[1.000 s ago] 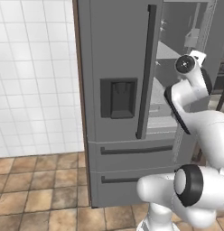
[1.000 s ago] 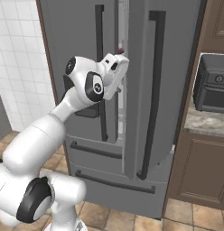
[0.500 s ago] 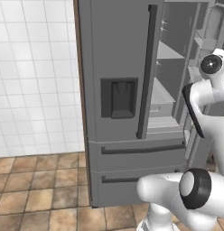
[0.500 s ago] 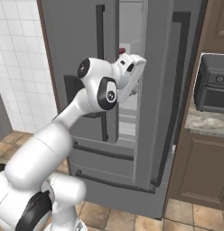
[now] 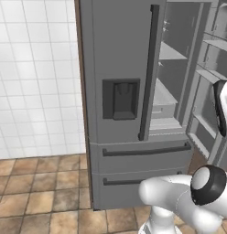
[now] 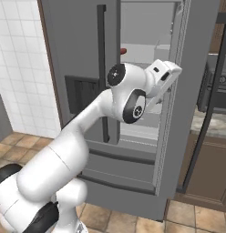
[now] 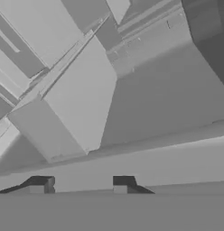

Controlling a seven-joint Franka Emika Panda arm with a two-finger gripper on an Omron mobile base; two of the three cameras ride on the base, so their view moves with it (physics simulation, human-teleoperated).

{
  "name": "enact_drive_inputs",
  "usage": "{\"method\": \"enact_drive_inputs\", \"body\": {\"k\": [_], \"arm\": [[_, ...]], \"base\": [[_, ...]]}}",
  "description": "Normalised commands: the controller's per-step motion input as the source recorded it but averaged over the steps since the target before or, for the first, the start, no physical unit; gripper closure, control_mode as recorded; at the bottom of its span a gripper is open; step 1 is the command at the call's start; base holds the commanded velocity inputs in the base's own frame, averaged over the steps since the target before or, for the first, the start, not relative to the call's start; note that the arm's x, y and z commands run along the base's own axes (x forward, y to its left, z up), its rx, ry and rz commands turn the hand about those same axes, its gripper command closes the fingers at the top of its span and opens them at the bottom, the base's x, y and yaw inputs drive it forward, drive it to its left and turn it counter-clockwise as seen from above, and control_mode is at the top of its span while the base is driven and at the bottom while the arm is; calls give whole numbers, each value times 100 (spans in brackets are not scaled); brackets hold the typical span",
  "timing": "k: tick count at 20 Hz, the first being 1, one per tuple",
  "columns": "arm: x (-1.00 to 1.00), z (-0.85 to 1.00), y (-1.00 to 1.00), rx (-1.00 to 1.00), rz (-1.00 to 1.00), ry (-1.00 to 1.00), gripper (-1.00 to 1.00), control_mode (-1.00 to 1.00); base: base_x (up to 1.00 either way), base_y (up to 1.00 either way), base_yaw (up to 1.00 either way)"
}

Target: Move the hot dog bun to the plate on the dining table and place the condiment next to that plate. Then navigate to the fridge and take the sausage and place it on the plate as well.

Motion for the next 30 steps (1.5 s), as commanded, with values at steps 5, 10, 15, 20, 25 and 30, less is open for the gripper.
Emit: {"method": "enact_drive_inputs", "body": {"k": [5, 10, 15, 20, 25, 30], "arm": [[-19, 0, -39, 16, -2, -1, -100, -100], [-87, 0, 18, 17, 0, -9, -100, -100], [-95, 0, 79, 13, 0, -3, -100, -100], [-48, 0, 100, 10, -3, 0, -100, -100], [-13, -2, 100, 12, -11, 0, -100, -100], [-1, -8, 100, 25, -10, -1, -100, -100]], "base": [[0, 0, 0], [0, 0, 0], [0, 0, 0], [0, 0, 0], [0, 0, 0], [0, 0, 0]]}}
